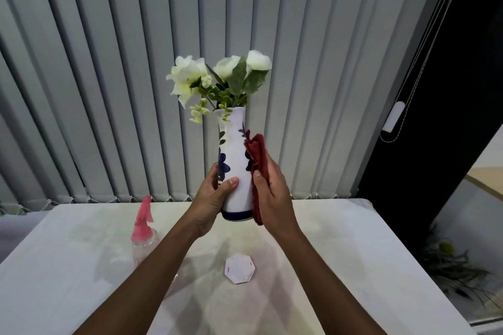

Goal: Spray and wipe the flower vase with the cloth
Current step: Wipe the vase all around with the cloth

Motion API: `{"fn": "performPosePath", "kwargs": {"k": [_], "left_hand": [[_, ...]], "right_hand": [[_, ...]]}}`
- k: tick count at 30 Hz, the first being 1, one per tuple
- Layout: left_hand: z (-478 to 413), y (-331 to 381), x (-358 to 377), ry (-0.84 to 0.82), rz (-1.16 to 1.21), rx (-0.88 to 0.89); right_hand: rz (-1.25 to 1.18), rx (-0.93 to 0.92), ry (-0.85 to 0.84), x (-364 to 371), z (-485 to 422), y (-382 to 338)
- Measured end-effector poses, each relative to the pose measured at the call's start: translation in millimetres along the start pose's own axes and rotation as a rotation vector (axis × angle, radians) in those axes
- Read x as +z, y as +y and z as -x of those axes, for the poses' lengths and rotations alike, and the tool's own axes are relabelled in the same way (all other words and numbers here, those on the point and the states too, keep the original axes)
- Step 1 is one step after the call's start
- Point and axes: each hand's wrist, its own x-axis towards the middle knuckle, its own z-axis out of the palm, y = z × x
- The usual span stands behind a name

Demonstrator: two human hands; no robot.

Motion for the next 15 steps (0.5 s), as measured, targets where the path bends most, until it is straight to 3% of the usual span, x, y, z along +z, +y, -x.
{"fn": "performPosePath", "kwargs": {"k": [5, 9, 11, 15], "left_hand": [[1.8, 1.8, -0.8, -0.042, -0.044, -0.016], [3.4, 3.1, 1.2, -0.081, -0.036, -0.002], [4.9, 2.9, 2.6, -0.08, -0.038, 0.01], [6.4, 0.4, 3.3, -0.074, -0.031, 0.011]], "right_hand": [[0.32, -0.187, 0.082, 3.6, 7.7, -2.8], [0.373, -0.193, 0.125, -0.1, -20.2, -18.9], [0.31, -0.129, 0.127, -3.0, -30.5, -20.3], [-0.073, 0.066, 0.053, -5.6, -28.4, -10.7]]}}
